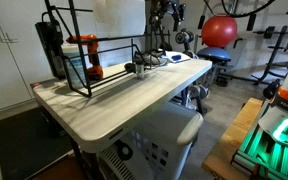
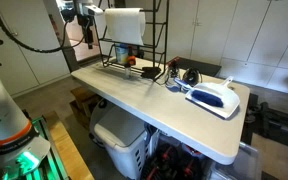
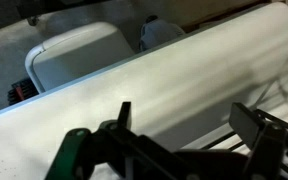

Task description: Move the brush to the left

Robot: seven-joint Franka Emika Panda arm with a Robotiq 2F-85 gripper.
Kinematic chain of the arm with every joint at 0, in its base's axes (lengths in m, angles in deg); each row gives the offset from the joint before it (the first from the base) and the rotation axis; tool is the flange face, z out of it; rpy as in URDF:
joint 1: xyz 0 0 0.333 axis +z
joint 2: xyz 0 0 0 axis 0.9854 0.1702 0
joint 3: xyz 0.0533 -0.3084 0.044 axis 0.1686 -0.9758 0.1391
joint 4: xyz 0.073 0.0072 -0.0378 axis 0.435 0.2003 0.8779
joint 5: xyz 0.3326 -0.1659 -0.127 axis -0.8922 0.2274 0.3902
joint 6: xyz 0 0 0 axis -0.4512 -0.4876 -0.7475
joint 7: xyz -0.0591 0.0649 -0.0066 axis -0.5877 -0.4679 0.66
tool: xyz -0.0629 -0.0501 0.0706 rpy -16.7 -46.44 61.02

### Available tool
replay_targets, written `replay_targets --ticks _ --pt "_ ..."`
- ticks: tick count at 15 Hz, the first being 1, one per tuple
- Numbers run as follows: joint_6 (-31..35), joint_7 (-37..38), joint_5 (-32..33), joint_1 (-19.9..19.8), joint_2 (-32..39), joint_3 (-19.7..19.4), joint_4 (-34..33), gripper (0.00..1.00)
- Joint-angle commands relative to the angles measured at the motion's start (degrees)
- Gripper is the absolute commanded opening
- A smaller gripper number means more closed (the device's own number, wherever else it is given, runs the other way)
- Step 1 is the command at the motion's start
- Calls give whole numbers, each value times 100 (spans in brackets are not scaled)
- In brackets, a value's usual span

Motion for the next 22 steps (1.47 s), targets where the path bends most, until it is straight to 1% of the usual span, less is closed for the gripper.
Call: replay_targets --ticks 1,7,9,10,12,15,19,22 --pt "-13 7 9 21 4 -20 -11 100" --pt "-13 7 9 21 4 -20 -11 100" --pt "198 95 -7 -124 62 -150 -69 100" --pt "212 53 -45 -207 95 -271 -136 100" --pt "353 206 -50 -455 184 -524 -275 100" --pt "434 294 -91 -824 475 -955 -638 100" --pt "272 325 -490 -1227 1189 -1591 -1461 100" --pt "234 651 -738 -1432 1954 -1891 -2185 100"
